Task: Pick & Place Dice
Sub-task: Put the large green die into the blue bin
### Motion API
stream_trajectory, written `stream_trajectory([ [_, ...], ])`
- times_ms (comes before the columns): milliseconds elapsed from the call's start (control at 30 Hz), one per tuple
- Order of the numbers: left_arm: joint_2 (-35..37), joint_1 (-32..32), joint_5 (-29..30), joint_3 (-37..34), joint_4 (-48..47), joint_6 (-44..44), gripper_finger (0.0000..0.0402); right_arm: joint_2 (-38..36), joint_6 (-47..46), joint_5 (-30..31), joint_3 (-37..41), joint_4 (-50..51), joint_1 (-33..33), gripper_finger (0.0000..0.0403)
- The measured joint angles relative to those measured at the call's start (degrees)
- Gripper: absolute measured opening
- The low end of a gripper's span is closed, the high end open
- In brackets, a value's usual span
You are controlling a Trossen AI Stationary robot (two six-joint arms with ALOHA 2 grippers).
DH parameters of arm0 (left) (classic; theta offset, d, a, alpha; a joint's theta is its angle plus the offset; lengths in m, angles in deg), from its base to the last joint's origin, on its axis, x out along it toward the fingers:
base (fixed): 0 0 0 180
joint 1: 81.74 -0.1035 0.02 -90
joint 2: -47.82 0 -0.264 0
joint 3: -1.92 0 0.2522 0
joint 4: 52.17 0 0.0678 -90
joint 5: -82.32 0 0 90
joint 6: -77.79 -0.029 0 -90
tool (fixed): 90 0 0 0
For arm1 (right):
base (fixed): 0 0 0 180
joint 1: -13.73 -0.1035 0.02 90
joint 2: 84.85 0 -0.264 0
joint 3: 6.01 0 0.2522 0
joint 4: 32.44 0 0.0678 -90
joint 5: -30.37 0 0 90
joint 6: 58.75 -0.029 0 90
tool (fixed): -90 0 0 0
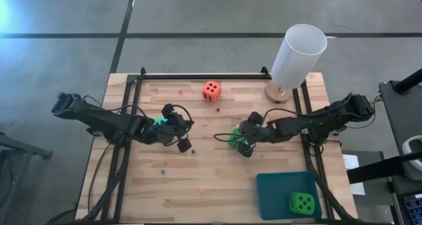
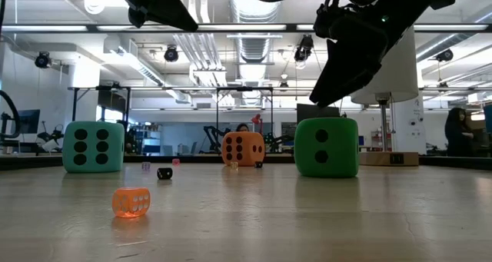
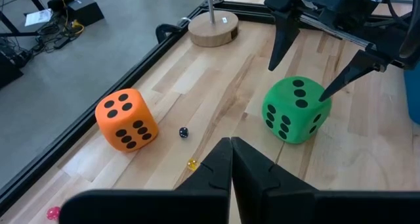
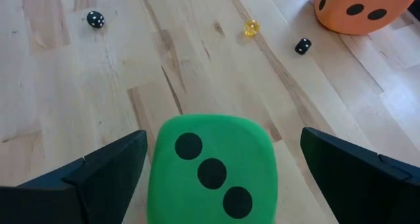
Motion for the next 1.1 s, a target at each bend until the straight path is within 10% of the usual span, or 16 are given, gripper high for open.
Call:
stream_trajectory([
  [1100, 0.0, 0.0, 0.0, 0.0, 0.0, 0.0, 0.0010, -0.3, 3.3, -4.5, -2.0, 2.0, -0.1, 0.0400],
])
